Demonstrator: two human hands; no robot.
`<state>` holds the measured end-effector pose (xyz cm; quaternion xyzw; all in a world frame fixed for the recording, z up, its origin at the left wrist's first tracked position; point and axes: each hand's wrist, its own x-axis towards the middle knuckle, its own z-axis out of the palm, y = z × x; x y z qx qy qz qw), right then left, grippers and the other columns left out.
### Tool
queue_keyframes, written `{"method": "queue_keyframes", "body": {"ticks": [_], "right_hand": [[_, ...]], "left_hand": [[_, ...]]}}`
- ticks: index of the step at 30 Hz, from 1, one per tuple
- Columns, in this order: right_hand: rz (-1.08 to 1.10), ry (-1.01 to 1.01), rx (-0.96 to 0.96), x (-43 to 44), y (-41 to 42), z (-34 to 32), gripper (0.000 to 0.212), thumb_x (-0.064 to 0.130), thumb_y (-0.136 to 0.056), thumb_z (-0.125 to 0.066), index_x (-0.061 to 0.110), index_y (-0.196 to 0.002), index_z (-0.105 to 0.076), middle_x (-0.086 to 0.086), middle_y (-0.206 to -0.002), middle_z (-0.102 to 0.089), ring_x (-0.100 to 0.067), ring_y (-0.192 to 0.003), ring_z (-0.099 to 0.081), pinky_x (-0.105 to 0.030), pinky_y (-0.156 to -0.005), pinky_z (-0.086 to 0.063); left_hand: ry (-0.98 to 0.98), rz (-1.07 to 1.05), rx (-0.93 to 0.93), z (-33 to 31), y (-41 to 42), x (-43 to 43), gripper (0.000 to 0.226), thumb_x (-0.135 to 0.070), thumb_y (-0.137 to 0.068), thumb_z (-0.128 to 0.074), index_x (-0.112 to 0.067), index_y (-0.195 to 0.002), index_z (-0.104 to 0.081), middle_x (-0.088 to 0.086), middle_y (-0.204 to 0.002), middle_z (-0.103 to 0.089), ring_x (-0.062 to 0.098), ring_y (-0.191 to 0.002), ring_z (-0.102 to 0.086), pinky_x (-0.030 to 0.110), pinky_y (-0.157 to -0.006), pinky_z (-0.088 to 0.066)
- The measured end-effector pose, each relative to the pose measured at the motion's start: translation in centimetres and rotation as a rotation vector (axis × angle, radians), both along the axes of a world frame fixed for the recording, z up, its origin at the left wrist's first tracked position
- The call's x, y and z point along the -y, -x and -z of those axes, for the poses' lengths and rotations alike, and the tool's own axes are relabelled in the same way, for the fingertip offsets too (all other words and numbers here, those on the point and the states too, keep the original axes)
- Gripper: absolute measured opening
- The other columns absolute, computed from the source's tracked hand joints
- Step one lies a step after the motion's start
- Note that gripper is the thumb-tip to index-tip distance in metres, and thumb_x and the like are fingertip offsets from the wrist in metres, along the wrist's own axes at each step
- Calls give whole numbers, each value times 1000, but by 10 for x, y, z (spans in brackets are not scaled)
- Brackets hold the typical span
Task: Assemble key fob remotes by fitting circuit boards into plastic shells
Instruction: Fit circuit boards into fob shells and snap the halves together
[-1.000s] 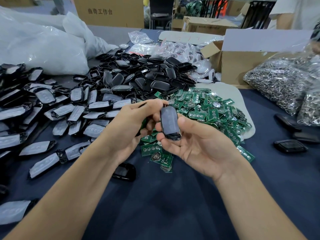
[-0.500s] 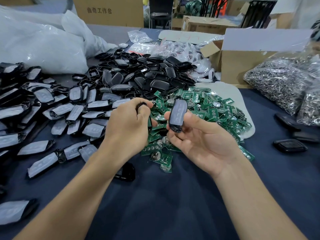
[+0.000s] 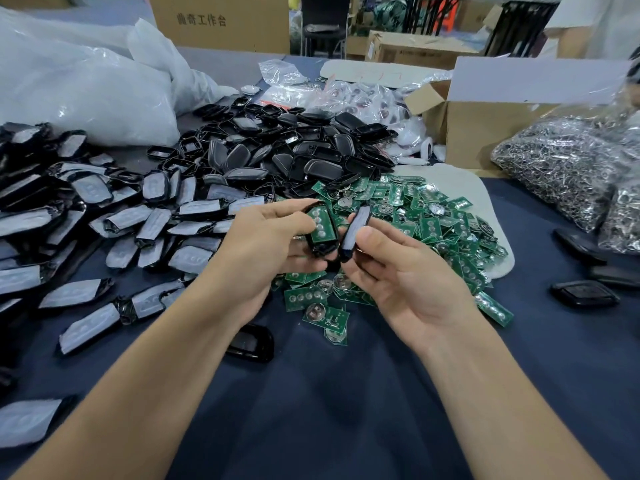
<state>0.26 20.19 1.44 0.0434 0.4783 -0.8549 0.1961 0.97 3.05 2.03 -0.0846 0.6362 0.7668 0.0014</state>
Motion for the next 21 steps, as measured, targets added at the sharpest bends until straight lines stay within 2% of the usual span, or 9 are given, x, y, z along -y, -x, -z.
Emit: {"method": "queue_keyframes", "body": {"ticks": [3,5,7,10,16,21], "right_hand": [[47,-1,5,-1,1,0,47,17,-66,-78,8,-112,-73,-11,-104,-77,-22,-89,-66,-24,-69,-60],[76,-8,-5,-3,2,1,44,17,-64,-79,8,-107,-75,-13,-105,-75,-24,-92,-63,-23,-68,-59],[86,-18,-21,-4,3,1,38,17,-65,-79,10,-102,-77,-13,-103,-76,-23,-91,-64,-23,-68,-59],[92,-26,-42,-5,3,2,35,17,-64,-80,11,-99,-78,-12,-101,-77,-20,-87,-66,-23,-67,-58],[128,-52,-93,-2,3,3,46,15,-66,-80,4,-110,-74,-11,-100,-76,-16,-80,-68,-23,-68,-57],[139,-134,-174,-3,3,6,23,4,-85,-75,5,-108,-76,-8,-95,-80,-12,-80,-72,-23,-76,-60]], "left_hand": [[8,113,1,-1,-2,2,26,5,-98,-57,-3,-118,-72,9,-100,-80,18,-75,-76,25,-62,-60],[68,94,-11,0,-3,3,22,3,-98,-60,-2,-115,-73,6,-99,-81,17,-78,-77,25,-65,-61],[136,47,-20,1,-3,2,15,-1,-95,-68,-4,-107,-77,8,-96,-81,20,-84,-79,24,-66,-61],[183,-2,-44,3,-3,1,10,-3,-91,-75,-6,-100,-79,8,-89,-81,17,-79,-77,24,-64,-61],[203,-24,-73,4,-3,2,11,-5,-87,-80,-9,-97,-80,8,-86,-81,17,-77,-78,27,-65,-62],[208,-29,-79,3,-3,-1,11,-6,-86,-80,-15,-92,-81,6,-82,-81,13,-70,-76,24,-64,-61]]}}
